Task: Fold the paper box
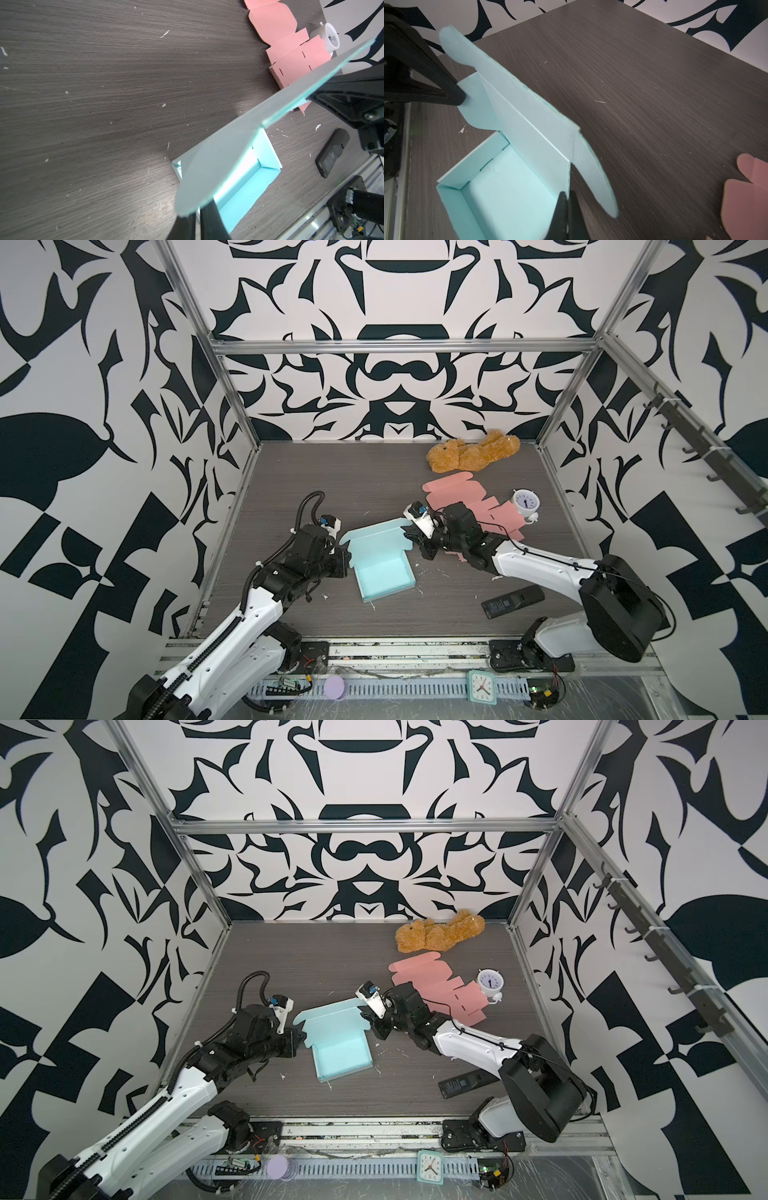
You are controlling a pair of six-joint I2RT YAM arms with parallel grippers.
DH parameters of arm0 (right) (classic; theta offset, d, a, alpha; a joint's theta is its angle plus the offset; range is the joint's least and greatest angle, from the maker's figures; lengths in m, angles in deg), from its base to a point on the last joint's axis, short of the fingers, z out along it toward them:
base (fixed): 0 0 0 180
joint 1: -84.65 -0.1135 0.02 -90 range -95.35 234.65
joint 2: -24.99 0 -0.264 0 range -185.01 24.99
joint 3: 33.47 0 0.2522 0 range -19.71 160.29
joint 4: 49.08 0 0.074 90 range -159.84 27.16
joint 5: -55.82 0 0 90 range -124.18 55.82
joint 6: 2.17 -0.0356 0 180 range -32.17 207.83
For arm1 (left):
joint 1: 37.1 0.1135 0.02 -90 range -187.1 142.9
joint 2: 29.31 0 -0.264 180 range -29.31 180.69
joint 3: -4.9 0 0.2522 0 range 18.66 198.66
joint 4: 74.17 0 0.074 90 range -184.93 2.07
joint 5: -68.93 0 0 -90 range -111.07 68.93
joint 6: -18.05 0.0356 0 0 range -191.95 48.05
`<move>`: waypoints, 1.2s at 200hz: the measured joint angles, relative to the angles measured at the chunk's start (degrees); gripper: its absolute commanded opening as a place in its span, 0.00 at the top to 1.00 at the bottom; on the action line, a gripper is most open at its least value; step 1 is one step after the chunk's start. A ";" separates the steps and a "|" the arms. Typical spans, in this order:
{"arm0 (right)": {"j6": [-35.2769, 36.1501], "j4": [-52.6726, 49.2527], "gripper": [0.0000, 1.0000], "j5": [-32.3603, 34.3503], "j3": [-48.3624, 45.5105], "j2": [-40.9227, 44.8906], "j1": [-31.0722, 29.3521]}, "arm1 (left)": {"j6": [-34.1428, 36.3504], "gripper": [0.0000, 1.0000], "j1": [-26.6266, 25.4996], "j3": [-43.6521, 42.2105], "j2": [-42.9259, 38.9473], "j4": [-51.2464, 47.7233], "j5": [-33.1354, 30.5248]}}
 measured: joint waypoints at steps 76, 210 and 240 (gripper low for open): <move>-6.05 -3.56 0.90 10.14 7.67 -3.74 -2.99 | 1.49 0.89 0.26 2.82 10.19 9.31 -2.40; -10.88 -6.19 0.85 14.05 12.17 -7.91 -3.04 | 8.07 0.88 0.39 3.85 17.07 19.19 -4.83; -11.47 -6.78 0.85 14.05 12.17 -7.96 -3.04 | 9.60 0.88 -0.15 2.29 17.05 21.03 -4.98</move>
